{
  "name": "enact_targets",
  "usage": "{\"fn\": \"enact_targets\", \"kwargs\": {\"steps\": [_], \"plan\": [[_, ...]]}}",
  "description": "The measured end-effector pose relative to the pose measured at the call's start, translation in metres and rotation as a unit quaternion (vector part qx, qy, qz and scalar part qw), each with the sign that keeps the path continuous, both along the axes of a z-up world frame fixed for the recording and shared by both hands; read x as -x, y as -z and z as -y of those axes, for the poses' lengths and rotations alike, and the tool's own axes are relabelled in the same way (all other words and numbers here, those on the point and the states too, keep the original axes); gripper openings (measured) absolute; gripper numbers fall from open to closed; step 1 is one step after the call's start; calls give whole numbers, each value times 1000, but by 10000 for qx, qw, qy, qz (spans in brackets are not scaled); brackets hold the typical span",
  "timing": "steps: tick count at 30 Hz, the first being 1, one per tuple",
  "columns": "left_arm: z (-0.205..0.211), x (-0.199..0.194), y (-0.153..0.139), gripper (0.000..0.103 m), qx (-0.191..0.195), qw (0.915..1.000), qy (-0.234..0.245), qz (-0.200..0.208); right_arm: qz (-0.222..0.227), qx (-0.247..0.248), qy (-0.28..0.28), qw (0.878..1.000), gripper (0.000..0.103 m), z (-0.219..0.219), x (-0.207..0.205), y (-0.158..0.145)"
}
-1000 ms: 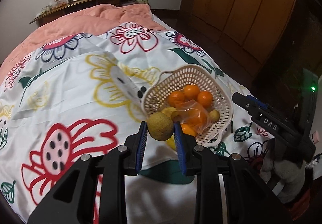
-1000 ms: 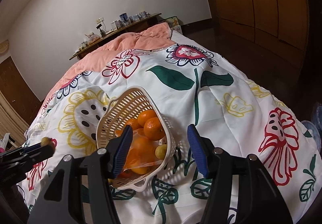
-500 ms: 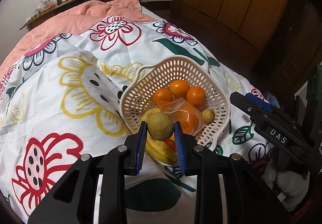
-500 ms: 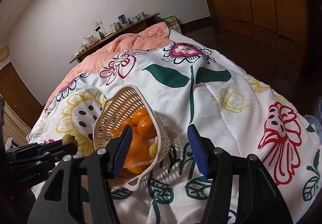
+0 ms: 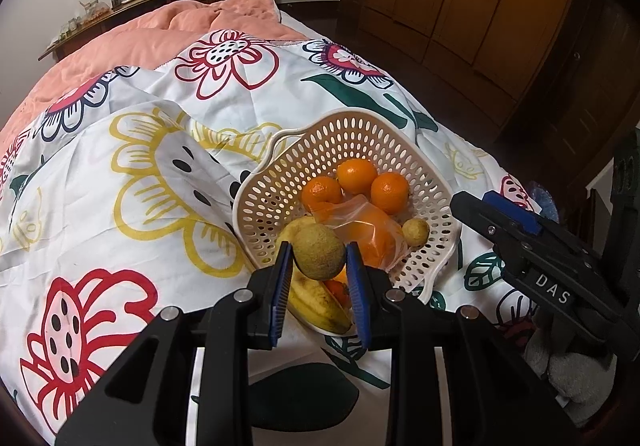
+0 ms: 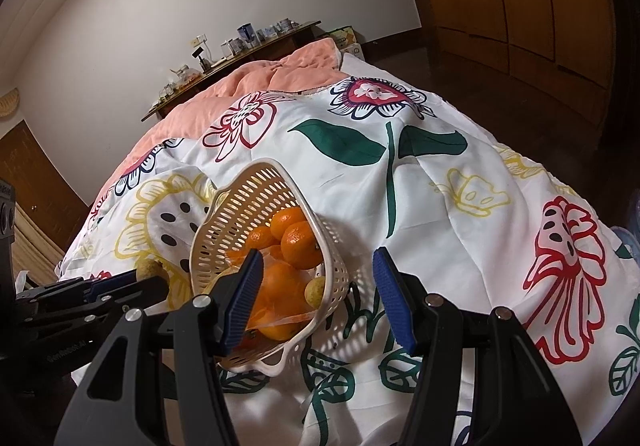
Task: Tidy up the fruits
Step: 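Carry the lime into the basket and open the left gripper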
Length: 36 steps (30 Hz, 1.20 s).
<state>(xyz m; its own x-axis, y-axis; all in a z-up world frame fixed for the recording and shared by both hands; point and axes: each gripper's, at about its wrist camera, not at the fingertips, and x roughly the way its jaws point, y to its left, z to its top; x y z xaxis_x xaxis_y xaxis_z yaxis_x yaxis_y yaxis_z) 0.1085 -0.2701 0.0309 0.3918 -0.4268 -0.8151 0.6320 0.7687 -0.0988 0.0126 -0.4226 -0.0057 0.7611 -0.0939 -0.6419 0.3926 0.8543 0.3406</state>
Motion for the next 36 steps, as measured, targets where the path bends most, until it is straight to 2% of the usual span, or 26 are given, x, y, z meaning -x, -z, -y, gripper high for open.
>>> {"fn": "enact_targets", "kwargs": {"steps": [19,22,24,26,36], "plan": [[2,0,7,28,-39,10000,35,-62,-87,-78,-4,9999,57,0,-1,6],[3,-1,7,35,-48,9999,44,-97,-89,-77,-2,9999,57,0,-1,6],[3,0,7,43,-38,10000,42,-81,-91,-81,-4,9999,57,-1,-1,6],[3,0,7,46,-33,10000,48,-55,-99,-83,-5,9999,57,-1,-1,6],[2,2,6,48,-35,10000,10,-17,-104,-81,5,9999,57,-2,0,6]]}}
